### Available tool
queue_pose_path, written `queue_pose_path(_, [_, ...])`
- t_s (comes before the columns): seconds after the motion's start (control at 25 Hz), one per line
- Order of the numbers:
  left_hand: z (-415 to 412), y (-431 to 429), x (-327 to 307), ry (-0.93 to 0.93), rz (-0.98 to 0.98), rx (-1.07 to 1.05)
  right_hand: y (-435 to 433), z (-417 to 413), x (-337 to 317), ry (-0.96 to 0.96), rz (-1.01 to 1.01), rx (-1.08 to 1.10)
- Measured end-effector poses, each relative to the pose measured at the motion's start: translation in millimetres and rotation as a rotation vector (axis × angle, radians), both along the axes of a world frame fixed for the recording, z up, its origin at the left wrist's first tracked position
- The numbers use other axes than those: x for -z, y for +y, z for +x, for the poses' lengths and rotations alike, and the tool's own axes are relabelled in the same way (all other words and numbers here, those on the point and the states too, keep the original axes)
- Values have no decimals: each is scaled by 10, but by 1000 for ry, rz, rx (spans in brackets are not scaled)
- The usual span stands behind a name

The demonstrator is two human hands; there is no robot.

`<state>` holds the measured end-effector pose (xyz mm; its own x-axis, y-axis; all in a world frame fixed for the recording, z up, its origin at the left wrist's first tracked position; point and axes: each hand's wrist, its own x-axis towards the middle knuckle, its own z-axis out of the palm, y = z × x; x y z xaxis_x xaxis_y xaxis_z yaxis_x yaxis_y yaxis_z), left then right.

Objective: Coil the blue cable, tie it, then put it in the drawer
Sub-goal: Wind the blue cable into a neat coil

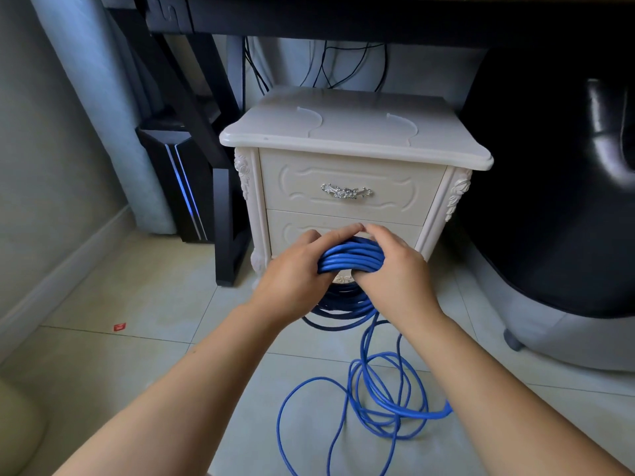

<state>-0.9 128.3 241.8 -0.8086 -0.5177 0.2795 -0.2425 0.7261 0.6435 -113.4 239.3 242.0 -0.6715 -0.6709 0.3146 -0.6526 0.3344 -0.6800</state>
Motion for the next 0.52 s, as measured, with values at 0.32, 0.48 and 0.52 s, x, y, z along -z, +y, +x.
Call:
queue_pose_path(0.32, [-4,-20,3,132,254,-97,54,-72,56,-567,-70,-31])
queue_pose_path(0.48, [-34,29,-30,269,546,-213,-23,-50,180,-863,-215,31])
queue_pose_path(0.52, [-31,52,-25,292,594,-225,-38,-48,204,-935,-245,20])
